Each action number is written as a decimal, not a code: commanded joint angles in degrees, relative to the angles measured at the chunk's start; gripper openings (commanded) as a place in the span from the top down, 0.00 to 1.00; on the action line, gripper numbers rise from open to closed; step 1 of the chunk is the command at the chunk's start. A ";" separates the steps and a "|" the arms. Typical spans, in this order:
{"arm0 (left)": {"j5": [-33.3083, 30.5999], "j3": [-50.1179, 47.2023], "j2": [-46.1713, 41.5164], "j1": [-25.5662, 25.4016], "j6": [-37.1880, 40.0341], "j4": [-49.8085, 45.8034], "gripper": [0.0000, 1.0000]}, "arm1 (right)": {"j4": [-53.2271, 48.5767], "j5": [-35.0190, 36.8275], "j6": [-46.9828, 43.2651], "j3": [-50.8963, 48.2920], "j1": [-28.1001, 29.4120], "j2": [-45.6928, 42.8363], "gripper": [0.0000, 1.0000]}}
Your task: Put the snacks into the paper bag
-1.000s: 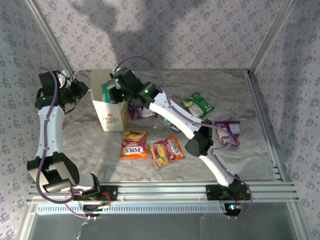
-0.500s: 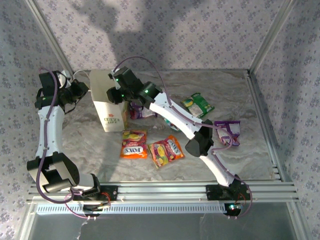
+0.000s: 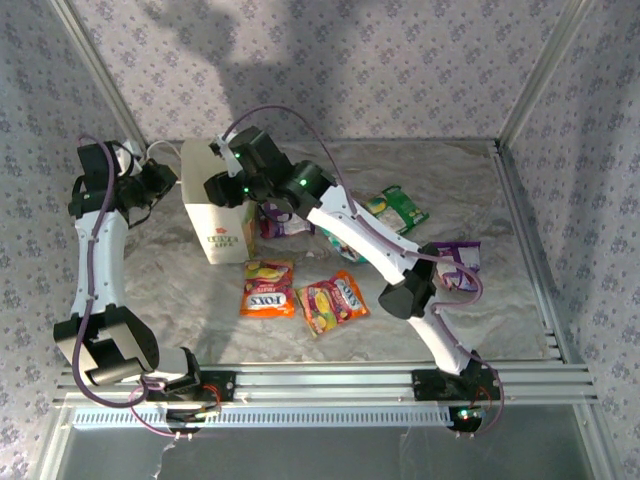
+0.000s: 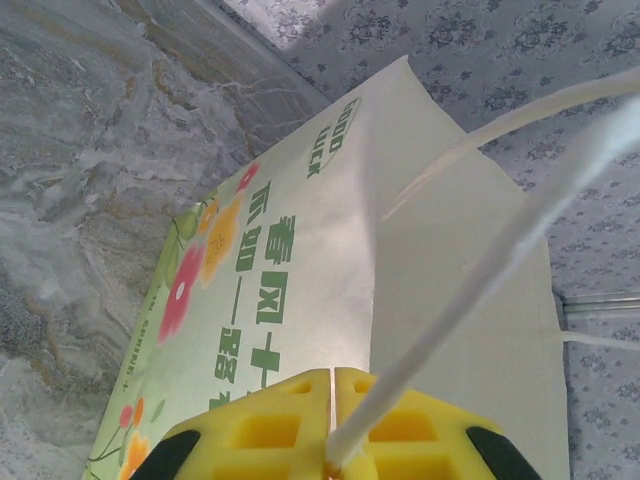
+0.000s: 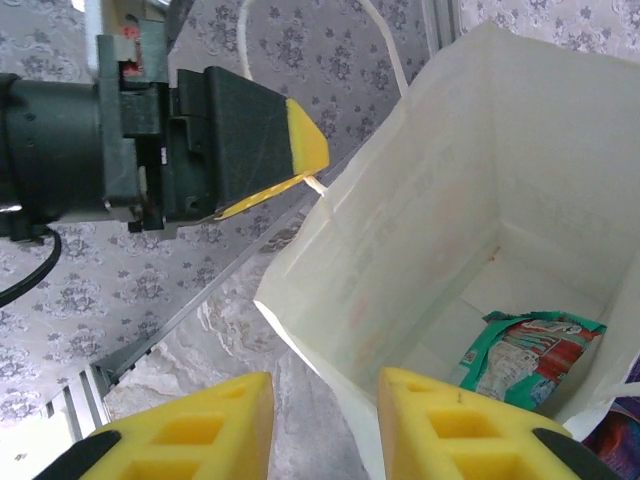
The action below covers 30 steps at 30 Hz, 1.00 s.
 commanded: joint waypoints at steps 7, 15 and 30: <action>0.60 3.02 -0.78 0.44 2.61 -2.49 0.87 | -2.57 2.07 -5.35 -3.29 0.11 -7.43 0.63; 0.57 4.08 -0.39 0.48 3.56 -2.97 0.86 | -3.15 8.33 -8.15 -14.10 -0.23 -16.08 0.58; 0.41 3.48 -0.63 0.49 3.98 -2.96 0.84 | 3.19 18.93 -5.73 -47.45 -6.10 -35.73 0.46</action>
